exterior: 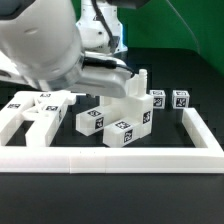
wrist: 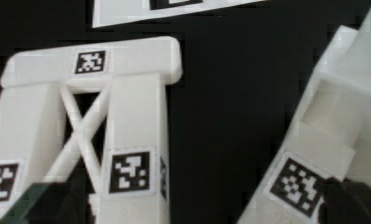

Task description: Assemble chair

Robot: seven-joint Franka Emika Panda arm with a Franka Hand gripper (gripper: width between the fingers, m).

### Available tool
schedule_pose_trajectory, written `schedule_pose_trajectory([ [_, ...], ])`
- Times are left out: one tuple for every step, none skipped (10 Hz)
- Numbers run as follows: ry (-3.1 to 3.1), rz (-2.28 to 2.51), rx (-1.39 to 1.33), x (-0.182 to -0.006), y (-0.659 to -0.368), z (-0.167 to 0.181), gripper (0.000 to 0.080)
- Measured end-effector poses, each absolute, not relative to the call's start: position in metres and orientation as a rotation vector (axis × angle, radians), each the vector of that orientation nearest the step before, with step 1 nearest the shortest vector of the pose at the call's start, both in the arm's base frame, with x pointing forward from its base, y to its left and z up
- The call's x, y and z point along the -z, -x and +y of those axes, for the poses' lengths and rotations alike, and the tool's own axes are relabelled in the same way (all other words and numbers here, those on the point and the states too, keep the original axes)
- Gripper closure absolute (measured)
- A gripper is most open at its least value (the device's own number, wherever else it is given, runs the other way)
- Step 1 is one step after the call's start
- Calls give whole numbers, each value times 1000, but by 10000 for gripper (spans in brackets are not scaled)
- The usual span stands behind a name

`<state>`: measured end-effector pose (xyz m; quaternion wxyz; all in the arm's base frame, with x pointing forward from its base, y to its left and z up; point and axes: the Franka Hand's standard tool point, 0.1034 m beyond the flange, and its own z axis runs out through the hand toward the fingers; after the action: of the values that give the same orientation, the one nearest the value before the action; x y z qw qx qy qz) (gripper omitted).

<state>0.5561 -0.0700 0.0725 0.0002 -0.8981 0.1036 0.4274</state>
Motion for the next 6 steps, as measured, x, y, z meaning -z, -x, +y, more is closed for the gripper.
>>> schedule_pose_trajectory([
  [2820,322,-1343,-71,-556,-69,151],
  [2894,318,-1196,-65,-573,-72,151],
  [2957,314,-1039,-67,-582,-70,151],
  [2967,319,-994,-69,-576,-70,151],
  [3000,262,-870,-69,-588,-79,151],
  [3037,219,-734,-71,-603,-88,151],
])
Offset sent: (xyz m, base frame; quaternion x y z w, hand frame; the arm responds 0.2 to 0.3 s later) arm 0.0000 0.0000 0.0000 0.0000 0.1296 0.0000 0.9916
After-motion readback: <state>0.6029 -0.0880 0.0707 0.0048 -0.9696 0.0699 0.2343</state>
